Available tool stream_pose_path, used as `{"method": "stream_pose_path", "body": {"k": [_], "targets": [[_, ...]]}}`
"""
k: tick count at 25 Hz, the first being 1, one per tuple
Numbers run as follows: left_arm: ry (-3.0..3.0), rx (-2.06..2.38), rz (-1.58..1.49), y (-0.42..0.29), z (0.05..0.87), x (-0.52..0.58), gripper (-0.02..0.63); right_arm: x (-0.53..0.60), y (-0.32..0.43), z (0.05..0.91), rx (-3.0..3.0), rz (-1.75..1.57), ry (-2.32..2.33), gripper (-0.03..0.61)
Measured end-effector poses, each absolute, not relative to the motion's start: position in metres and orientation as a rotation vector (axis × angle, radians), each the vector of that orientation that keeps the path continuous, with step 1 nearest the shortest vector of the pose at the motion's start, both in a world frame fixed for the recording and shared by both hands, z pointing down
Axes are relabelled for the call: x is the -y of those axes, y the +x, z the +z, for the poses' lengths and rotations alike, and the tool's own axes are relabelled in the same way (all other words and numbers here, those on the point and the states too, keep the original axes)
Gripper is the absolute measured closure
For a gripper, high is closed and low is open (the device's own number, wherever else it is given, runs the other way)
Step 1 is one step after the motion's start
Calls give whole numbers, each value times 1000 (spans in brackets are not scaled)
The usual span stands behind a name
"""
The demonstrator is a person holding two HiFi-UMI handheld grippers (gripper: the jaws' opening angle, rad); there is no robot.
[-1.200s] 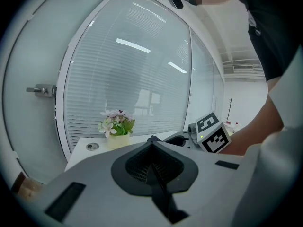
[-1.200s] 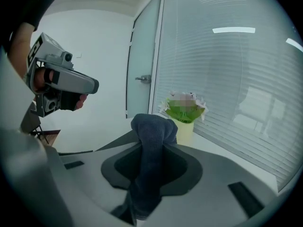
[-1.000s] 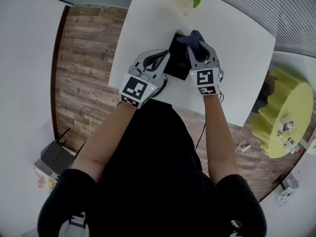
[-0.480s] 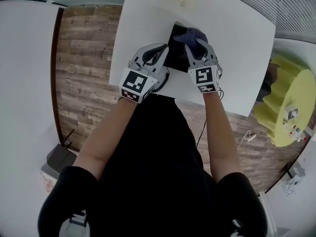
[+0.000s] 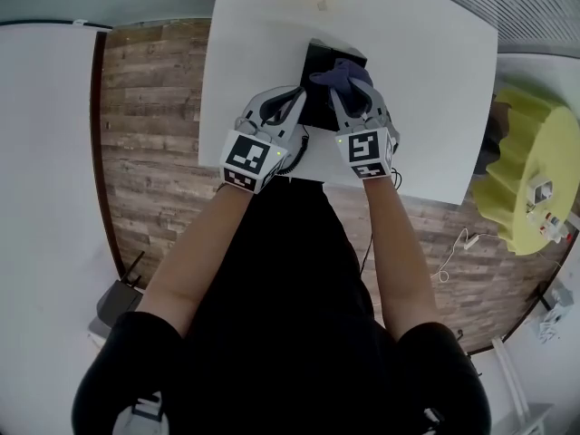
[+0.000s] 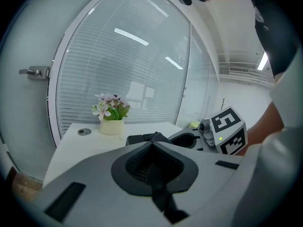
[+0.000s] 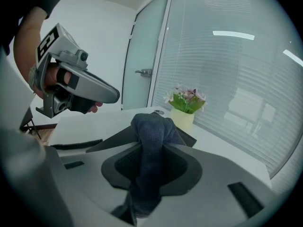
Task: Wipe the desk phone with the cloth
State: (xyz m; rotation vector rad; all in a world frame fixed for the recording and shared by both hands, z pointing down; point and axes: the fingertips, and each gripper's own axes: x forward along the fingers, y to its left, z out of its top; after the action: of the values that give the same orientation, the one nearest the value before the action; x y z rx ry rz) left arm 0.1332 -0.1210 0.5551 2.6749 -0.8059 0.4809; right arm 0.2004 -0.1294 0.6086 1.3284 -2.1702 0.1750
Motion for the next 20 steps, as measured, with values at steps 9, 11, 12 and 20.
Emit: {"method": "stream_pose_path", "body": {"k": [9, 11, 12, 20], "targets": [[2672, 756, 495, 132, 563, 115, 604, 112, 197, 618, 2137, 214, 1351, 466], [2672, 747, 499, 132, 564, 113, 604, 105, 195, 621, 2131, 226, 1348, 466], [2673, 742, 502, 132, 565, 112, 604, 101, 194, 623, 2129, 232, 1346, 466], [2660, 701, 519, 133, 574, 103, 604, 75, 186, 636, 2117, 267, 1323, 466]]}}
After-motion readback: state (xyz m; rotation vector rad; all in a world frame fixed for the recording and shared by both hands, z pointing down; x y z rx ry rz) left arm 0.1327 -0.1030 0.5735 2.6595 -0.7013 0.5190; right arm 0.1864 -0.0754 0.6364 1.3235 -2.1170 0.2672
